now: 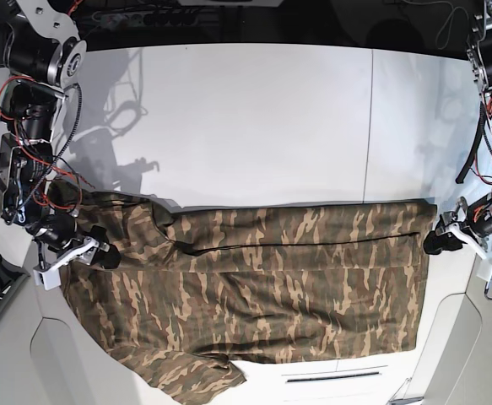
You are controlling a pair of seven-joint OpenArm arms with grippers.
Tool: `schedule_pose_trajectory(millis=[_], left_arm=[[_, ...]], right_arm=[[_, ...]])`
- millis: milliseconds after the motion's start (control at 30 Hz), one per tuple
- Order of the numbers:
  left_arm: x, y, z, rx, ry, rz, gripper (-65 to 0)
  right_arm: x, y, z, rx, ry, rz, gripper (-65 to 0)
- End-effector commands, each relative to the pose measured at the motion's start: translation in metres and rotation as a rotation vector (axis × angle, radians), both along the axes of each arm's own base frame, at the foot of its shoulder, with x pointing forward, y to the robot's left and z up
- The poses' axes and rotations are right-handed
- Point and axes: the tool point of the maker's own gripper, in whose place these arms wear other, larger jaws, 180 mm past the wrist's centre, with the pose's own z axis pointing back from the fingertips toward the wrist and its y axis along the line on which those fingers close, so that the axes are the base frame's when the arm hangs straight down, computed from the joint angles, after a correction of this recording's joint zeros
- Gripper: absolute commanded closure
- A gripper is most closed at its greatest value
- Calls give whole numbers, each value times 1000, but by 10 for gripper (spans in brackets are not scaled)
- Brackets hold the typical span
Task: Fold the T-shirt properly
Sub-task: 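Lift the shirt edge with both grippers and fold it over the body, then release the fabric and raise both grippers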
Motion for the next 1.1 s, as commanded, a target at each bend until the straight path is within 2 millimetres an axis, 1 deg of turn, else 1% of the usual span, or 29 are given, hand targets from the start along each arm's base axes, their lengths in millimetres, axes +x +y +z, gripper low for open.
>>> schedule_pose_trajectory(millis=[0,67,167,267,367,467,567,733,867,967,1067], left_arm=[[12,8,27,-13,-66,10,-318],[12,5,33,-39,-68,5,-318],[11,9,45,-32,-86,3,-318],[6,12,56,-38,-99,3,-318],[-4,11,64,-70,-112,-3,-318],[-18,11,66,-76,-123,-9,-318],[-37,13,69,-65,-141,-6,-318],[-75,19,74,-91,-151,11,-318],[-99,28,70,-135,-132,45,-318],[-118,29,58,-152,-82,51,-318],[-132,28,45,-156,-39,54,-318]], right_arm=[[15,-6,24,-6,-62,1,-329],[11,-5,25,-18,-44,21,-329],[5,-5,34,-30,-71,33,-329],[-7,-5,41,-59,-95,50,-329],[-23,-5,47,-95,-119,63,-329],[-40,-8,51,-114,-134,60,-329],[-60,-16,52,-116,-132,44,-329],[-99,-39,50,-94,-119,-28,-329],[-125,-59,45,-64,-98,-97,-329],[-143,-74,37,-57,-72,-146,-329],[-156,-83,32,-59,-50,-176,-329]])
